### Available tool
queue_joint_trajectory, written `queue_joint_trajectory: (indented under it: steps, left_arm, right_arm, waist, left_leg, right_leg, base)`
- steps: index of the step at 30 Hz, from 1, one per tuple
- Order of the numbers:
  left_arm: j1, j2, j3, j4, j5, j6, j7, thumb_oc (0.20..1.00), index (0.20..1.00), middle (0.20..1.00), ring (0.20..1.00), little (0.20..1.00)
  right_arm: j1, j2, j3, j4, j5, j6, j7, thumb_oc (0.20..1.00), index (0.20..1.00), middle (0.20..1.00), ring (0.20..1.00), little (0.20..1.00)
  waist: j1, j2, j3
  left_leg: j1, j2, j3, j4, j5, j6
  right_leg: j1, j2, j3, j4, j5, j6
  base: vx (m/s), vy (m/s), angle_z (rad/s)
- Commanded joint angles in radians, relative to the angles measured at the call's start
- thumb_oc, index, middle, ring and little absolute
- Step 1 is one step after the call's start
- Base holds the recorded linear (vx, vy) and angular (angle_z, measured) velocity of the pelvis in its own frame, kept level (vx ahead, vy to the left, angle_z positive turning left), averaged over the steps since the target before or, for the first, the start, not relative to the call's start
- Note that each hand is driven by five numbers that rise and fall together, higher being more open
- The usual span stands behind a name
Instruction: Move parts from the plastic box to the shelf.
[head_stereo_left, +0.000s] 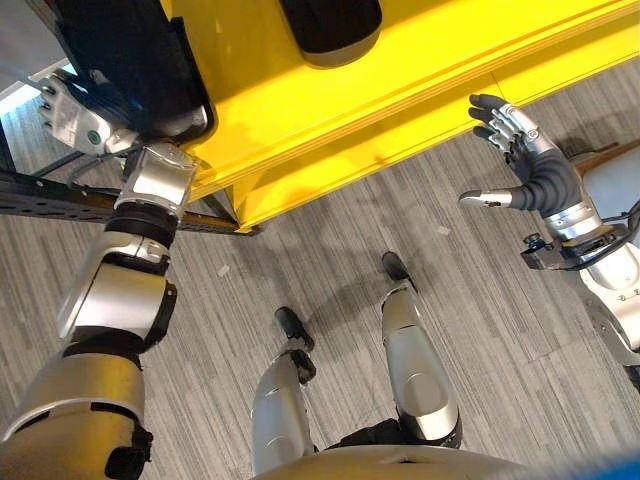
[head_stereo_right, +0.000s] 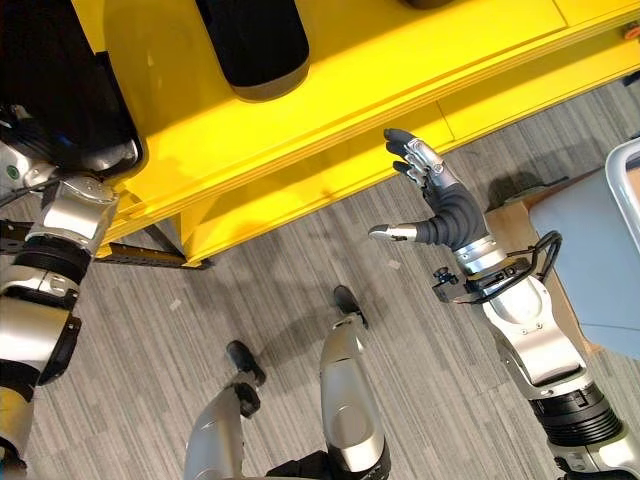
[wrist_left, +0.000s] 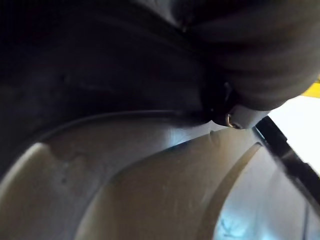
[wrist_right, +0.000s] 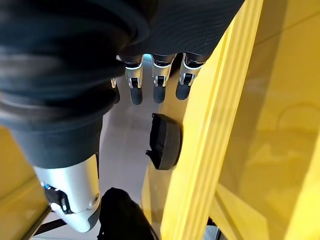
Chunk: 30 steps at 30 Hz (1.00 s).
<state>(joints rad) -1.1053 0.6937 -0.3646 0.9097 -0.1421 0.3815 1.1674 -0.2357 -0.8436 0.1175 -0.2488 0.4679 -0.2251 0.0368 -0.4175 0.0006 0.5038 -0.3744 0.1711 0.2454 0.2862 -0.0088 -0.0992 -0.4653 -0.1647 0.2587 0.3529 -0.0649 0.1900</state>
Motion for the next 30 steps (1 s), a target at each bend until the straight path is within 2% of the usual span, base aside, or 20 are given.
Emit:
queue_joint_trajectory:
  steps: [1,5,9,17,19,21,23,24,25,26,27,28,29,30]
  left_arm:
    - [-0.039,0.111,0.01,0.008,0.016,-0.024,-0.008,0.2,0.2,0.2,0.2,0.2]
    - [-0.08,0.099,-0.003,0.01,0.068,-0.036,-0.059,0.2,0.2,0.2,0.2,0.2]
    - [-0.134,0.098,-0.038,0.024,0.056,-0.018,-0.067,0.2,0.2,0.2,0.2,0.2]
    - [-0.188,0.08,-0.047,0.08,-0.012,-0.042,-0.083,0.2,0.2,0.2,0.2,0.2]
    - [-0.2,0.075,-0.056,0.097,0.03,-0.013,-0.064,0.2,0.2,0.2,0.2,0.2]
    - [-0.209,0.079,-0.065,0.11,-0.008,-0.016,-0.052,0.2,0.2,0.2,0.2,0.2]
    - [-0.207,0.079,-0.064,0.11,-0.007,0.018,-0.036,0.2,0.2,0.2,0.2,0.2]
    - [-0.205,0.08,-0.064,0.11,-0.028,0.014,-0.029,0.304,0.304,0.304,0.304,0.304]
    - [-0.202,0.078,-0.057,0.113,-0.031,0.008,-0.03,0.501,0.501,0.501,0.501,0.501]
    - [-0.201,0.076,-0.054,0.114,-0.028,0.01,-0.026,0.539,0.539,0.539,0.539,0.539]
    - [-0.199,0.07,-0.052,0.114,-0.036,0.014,-0.018,0.514,0.514,0.514,0.514,0.514]
    - [-0.198,0.067,-0.049,0.115,-0.056,0.018,-0.009,0.576,0.576,0.576,0.576,0.576]
    - [-0.192,0.065,-0.044,0.113,-0.065,0.012,-0.003,1.0,1.0,1.0,1.0,1.0]
    - [-0.189,0.064,-0.039,0.111,-0.055,0.007,0.001,1.0,1.0,1.0,1.0,1.0]
  right_arm:
    - [-0.014,0.025,-0.053,0.008,0.049,-0.085,-0.005,1.0,1.0,1.0,1.0,1.0]
    - [-0.014,0.021,-0.054,0.017,0.052,-0.085,0.002,1.0,1.0,1.0,1.0,1.0]
    - [-0.033,0.009,-0.049,0.028,0.054,-0.083,-0.007,1.0,1.0,1.0,1.0,1.0]
    - [-0.059,0.005,-0.041,0.031,0.063,-0.074,0.002,1.0,1.0,1.0,1.0,1.0]
    - [-0.065,0.003,-0.037,0.033,0.068,-0.068,-0.01,1.0,1.0,1.0,1.0,1.0]
    - [-0.07,0.001,-0.033,0.038,0.063,-0.072,-0.022,1.0,1.0,1.0,1.0,1.0]
    - [-0.065,-0.001,-0.039,0.037,0.073,-0.074,-0.016,1.0,1.0,1.0,1.0,1.0]
    - [-0.063,0.0,-0.041,0.035,0.072,-0.073,-0.014,1.0,1.0,1.0,1.0,1.0]
    - [-0.062,0.001,-0.042,0.031,0.074,-0.07,-0.014,1.0,1.0,1.0,1.0,1.0]
    - [-0.06,0.0,-0.041,0.028,0.072,-0.069,-0.017,1.0,1.0,1.0,1.0,1.0]
    - [-0.062,-0.001,-0.04,0.026,0.071,-0.067,-0.022,1.0,1.0,1.0,1.0,1.0]
    - [-0.065,-0.001,-0.038,0.025,0.074,-0.065,-0.024,1.0,1.0,1.0,1.0,1.0]
    - [-0.069,0.0,-0.035,0.027,0.075,-0.066,-0.028,1.0,1.0,1.0,1.0,1.0]
    - [-0.073,0.0,-0.032,0.026,0.074,-0.062,-0.035,1.0,1.0,1.0,1.0,1.0]
  waist:
    - [-0.022,-0.062,-0.019]
    - [-0.026,-0.076,-0.013]
    - [-0.03,-0.083,-0.006]
    - [-0.035,-0.094,0.007]
    - [-0.037,-0.098,0.008]
    - [-0.037,-0.1,0.008]
    - [-0.035,-0.102,0.008]
    - [-0.035,-0.103,0.008]
    - [-0.033,-0.105,0.009]
    - [-0.032,-0.106,0.009]
    - [-0.031,-0.107,0.009]
    - [-0.03,-0.107,0.009]
    - [-0.027,-0.109,0.009]
    - [-0.025,-0.109,0.008]
  left_leg:
    - [-0.004,-0.01,0.039,0.187,-0.196,0.032]
    - [-0.016,-0.008,0.041,0.207,-0.212,0.037]
    - [-0.031,-0.004,0.044,0.215,-0.209,0.036]
    - [-0.051,-0.003,0.043,0.222,-0.22,0.037]
    - [-0.055,0.0,0.045,0.224,-0.214,0.034]
    - [-0.06,0.002,0.045,0.228,-0.215,0.033]
    - [-0.062,0.002,0.043,0.228,-0.217,0.034]
    - [-0.063,0.001,0.043,0.228,-0.22,0.035]
    - [-0.063,0.001,0.043,0.229,-0.221,0.036]
    - [-0.063,0.001,0.042,0.229,-0.221,0.037]
    - [-0.063,0.0,0.041,0.228,-0.219,0.036]
    - [-0.064,0.0,0.04,0.227,-0.218,0.036]
    - [-0.067,0.0,0.036,0.229,-0.219,0.036]
    - [-0.068,0.0,0.035,0.229,-0.219,0.036]
  right_leg:
    - [0.002,0.069,-0.022,-0.048,0.018,-0.082]
    - [-0.003,0.072,-0.015,-0.046,0.022,-0.077]
    - [-0.016,0.078,-0.011,-0.045,0.029,-0.075]
    - [-0.032,0.08,-0.008,-0.041,0.034,-0.076]
    - [-0.036,0.084,-0.009,-0.04,0.035,-0.077]
    - [-0.04,0.085,-0.009,-0.039,0.036,-0.078]
    - [-0.04,0.085,-0.009,-0.038,0.035,-0.078]
    - [-0.041,0.085,-0.009,-0.036,0.034,-0.079]
    - [-0.041,0.085,-0.01,-0.035,0.032,-0.079]
    - [-0.039,0.086,-0.011,-0.034,0.031,-0.079]
    - [-0.039,0.086,-0.013,-0.034,0.03,-0.079]
    - [-0.039,0.087,-0.014,-0.034,0.03,-0.08]
    - [-0.042,0.088,-0.015,-0.033,0.031,-0.081]
    - [-0.041,0.088,-0.016,-0.034,0.031,-0.081]
  base:
    - [0.06,0.0,0.02]
    - [0.04,-0.003,-0.02]
    - [0.0,0.0,0.0]
    - [0.0,0.0,0.0]
    - [0.0,0.0,0.0]
    - [0.0,0.0,0.0]
    - [0.0,0.0,0.0]
    - [0.0,0.0,0.0]
    - [0.0,0.0,0.0]
    - [0.0,0.0,0.0]
    - [0.0,0.0,0.0]
    - [-0.02,-0.035,0.0]
    - [-0.03,-0.041,0.0]
    - [-0.03,-0.044,0.0]
